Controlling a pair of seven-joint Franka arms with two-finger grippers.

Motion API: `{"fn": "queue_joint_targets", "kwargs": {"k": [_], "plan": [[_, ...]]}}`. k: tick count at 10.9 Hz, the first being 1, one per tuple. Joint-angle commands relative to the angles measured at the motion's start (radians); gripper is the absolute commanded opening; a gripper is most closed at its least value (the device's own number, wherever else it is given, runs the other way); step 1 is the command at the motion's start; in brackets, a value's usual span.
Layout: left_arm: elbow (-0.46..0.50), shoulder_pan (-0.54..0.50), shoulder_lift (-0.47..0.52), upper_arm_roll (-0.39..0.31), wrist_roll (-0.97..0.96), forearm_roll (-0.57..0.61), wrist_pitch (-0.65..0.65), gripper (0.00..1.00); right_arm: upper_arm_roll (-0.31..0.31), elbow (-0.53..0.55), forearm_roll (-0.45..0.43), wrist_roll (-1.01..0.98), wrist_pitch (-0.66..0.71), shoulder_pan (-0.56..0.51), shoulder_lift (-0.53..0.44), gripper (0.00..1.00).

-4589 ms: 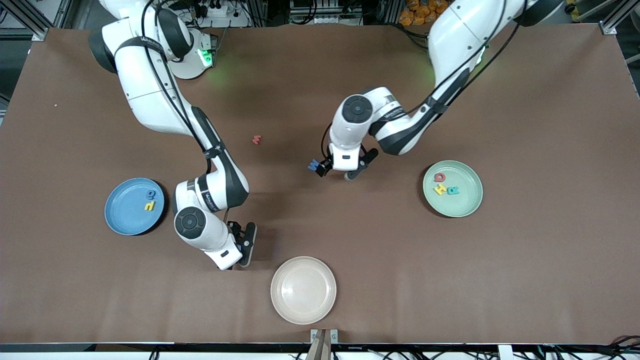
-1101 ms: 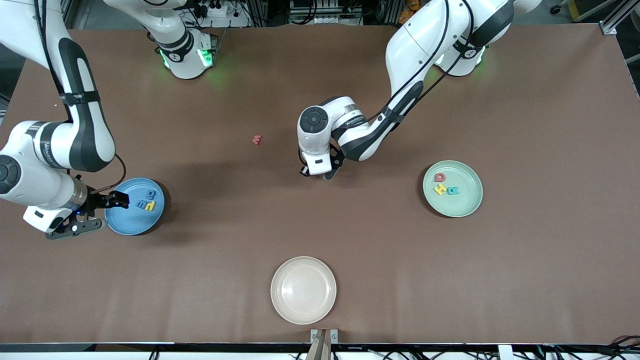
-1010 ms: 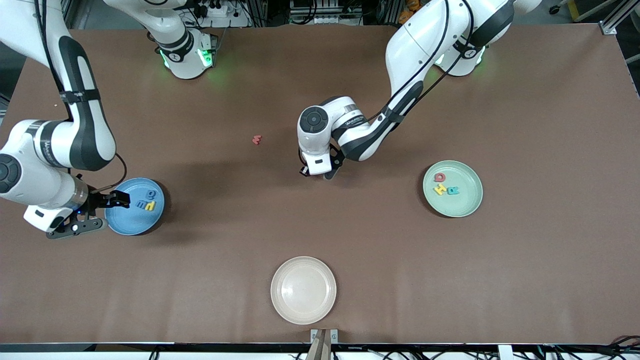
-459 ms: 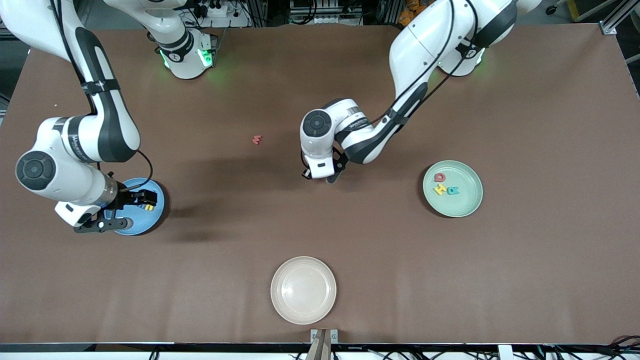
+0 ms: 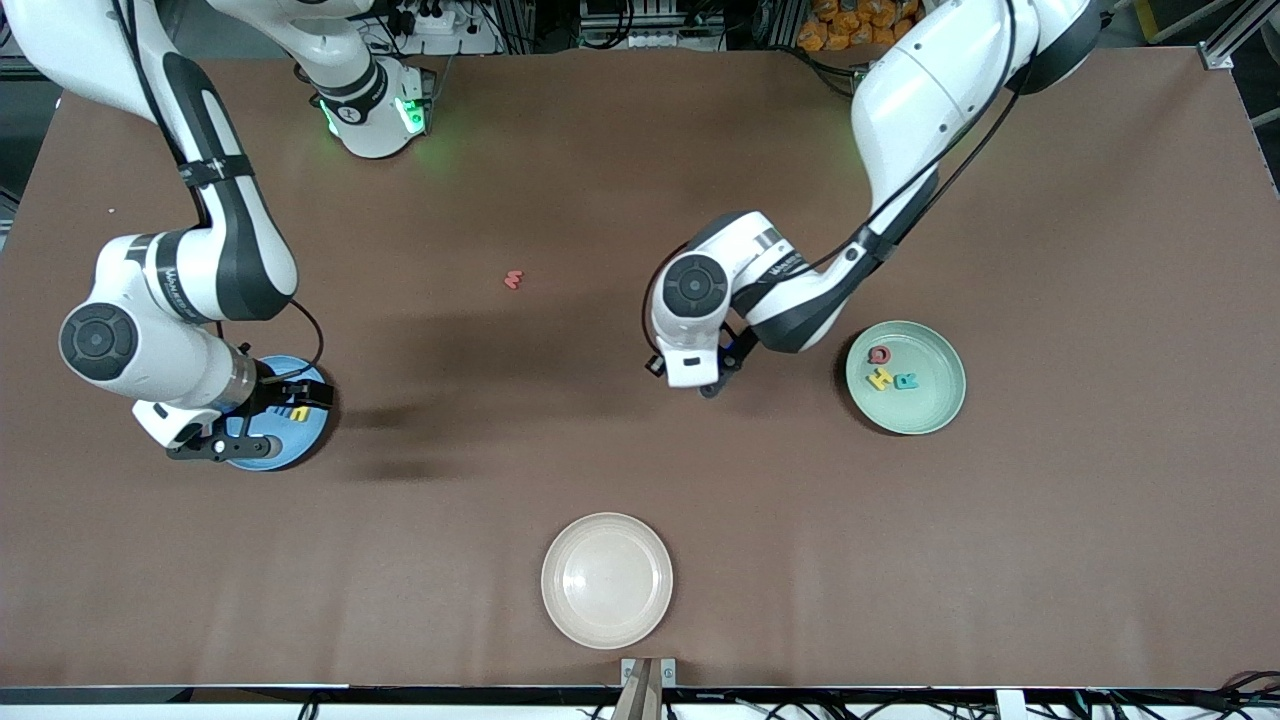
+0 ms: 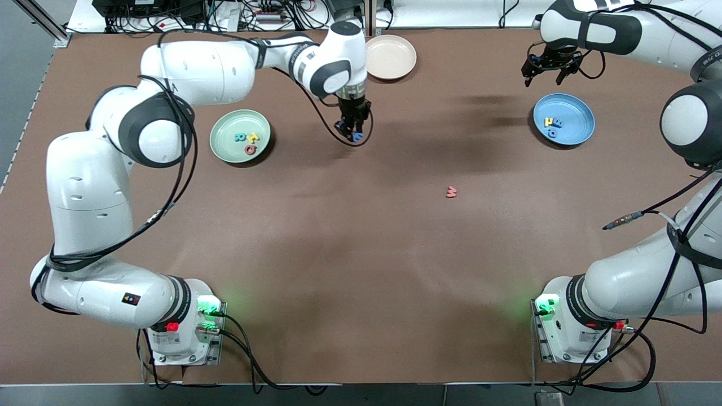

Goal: Sort upper and lower case letters into plates
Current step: 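Release the m in the blue plate while the left gripper lifts the M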

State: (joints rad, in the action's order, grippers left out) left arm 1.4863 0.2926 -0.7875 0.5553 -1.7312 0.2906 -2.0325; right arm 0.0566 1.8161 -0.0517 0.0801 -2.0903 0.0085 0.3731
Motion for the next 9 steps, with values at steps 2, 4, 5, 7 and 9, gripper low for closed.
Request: {"fn": "queue_joint_targets", "kwargs": {"k": [2,4,5,7,9], "plan": [[0.060,-0.102,0.086,0.006,0.207,-0.028,0.115,0.13,0.008,0.028,0.010,0.137,0.029,0.074,-0.033,1.00],[0.162,-0.191,0.169,0.006,0.377,-0.027,0.123,0.13,0.005,0.028,0.012,0.292,0.024,0.169,-0.030,1.00],[0.219,-0.231,0.216,0.006,0.462,-0.027,0.121,0.13,0.005,0.028,0.012,0.376,0.019,0.230,-0.028,1.00],[0.328,-0.324,0.308,0.015,0.647,-0.027,0.095,0.13,0.005,0.032,0.010,0.533,0.016,0.327,-0.019,1.00],[0.419,-0.456,0.367,0.029,0.891,-0.031,0.019,0.13,0.005,0.109,0.010,0.642,-0.048,0.395,-0.022,1.00]]}}
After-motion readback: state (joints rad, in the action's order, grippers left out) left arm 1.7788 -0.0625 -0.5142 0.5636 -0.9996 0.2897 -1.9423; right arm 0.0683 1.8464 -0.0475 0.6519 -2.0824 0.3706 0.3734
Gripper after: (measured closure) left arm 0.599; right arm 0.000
